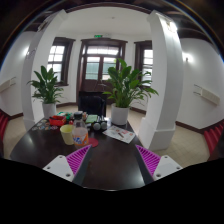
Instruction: Pour water
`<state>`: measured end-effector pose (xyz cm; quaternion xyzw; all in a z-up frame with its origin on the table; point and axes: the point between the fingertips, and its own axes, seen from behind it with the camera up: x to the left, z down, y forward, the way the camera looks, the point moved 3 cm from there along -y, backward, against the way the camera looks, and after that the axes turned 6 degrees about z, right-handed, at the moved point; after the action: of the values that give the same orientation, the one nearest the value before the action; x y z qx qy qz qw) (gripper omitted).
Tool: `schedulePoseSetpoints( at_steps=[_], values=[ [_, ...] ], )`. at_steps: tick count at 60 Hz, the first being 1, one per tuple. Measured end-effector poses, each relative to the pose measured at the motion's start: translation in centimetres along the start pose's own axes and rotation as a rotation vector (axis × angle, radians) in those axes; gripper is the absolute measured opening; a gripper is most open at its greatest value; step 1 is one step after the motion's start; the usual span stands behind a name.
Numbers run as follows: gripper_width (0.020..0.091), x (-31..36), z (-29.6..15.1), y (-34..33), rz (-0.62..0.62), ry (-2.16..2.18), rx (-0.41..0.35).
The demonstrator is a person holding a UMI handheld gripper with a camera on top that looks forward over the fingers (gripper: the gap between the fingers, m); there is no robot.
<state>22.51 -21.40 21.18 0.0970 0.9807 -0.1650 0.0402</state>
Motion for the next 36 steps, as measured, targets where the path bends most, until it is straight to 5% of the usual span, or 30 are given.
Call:
schedulePoseSetpoints(
  at_steps=[12, 36],
  values=[
    [0.0862, 6.3, 3.6, 0.7, -0.094, -0.011, 0.011],
    [0.0858, 14.8, 2.5, 10.4, -0.148, 0.023, -0.13]
  ],
)
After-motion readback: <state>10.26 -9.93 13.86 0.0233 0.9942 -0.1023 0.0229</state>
